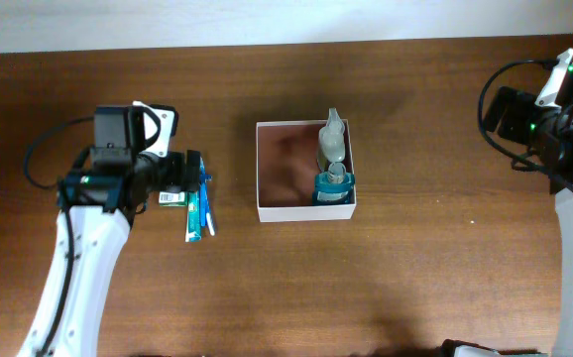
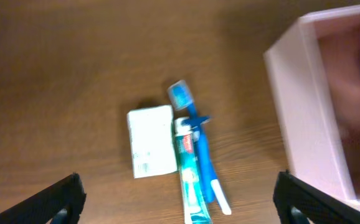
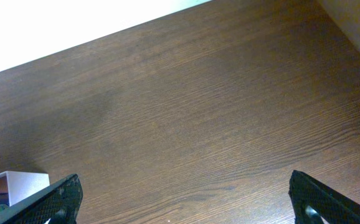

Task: Pack container
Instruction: 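Move the left gripper over the toothbrushes and soap box, then lower the left gripper toward the green soap box, then lift the green soap box with the left gripper into the pink box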

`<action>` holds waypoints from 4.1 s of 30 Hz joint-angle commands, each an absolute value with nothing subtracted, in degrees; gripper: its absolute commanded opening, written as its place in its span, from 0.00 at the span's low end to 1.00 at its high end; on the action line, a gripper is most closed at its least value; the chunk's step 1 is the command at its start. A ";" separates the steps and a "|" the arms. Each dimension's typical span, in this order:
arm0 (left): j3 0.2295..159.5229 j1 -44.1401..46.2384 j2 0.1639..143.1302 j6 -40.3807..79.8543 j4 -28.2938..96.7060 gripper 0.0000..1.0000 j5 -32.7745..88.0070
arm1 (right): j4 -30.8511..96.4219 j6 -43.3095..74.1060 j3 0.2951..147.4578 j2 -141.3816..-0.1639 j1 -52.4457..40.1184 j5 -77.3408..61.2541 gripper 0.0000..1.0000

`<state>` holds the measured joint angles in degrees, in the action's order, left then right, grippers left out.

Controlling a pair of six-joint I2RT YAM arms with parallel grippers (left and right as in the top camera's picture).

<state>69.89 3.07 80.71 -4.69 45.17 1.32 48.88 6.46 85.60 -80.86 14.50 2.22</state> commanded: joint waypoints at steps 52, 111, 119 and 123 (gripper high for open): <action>70.87 -2.13 108.81 0.16 34.06 0.68 0.69 | 48.71 6.94 85.73 -81.12 14.66 1.93 0.99; 83.02 -0.75 100.86 0.91 45.95 0.28 -2.74 | 48.71 6.94 85.73 -81.12 14.66 1.93 0.99; 83.11 7.68 95.13 5.50 44.93 0.22 2.74 | 48.71 6.94 85.73 -81.12 14.66 1.93 0.99; 83.09 13.72 95.26 10.61 43.33 0.22 5.10 | 48.71 6.94 85.73 -81.12 14.66 1.93 0.99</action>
<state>82.04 10.11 96.53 5.78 44.10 1.30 48.88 6.44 85.60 -80.86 14.50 2.20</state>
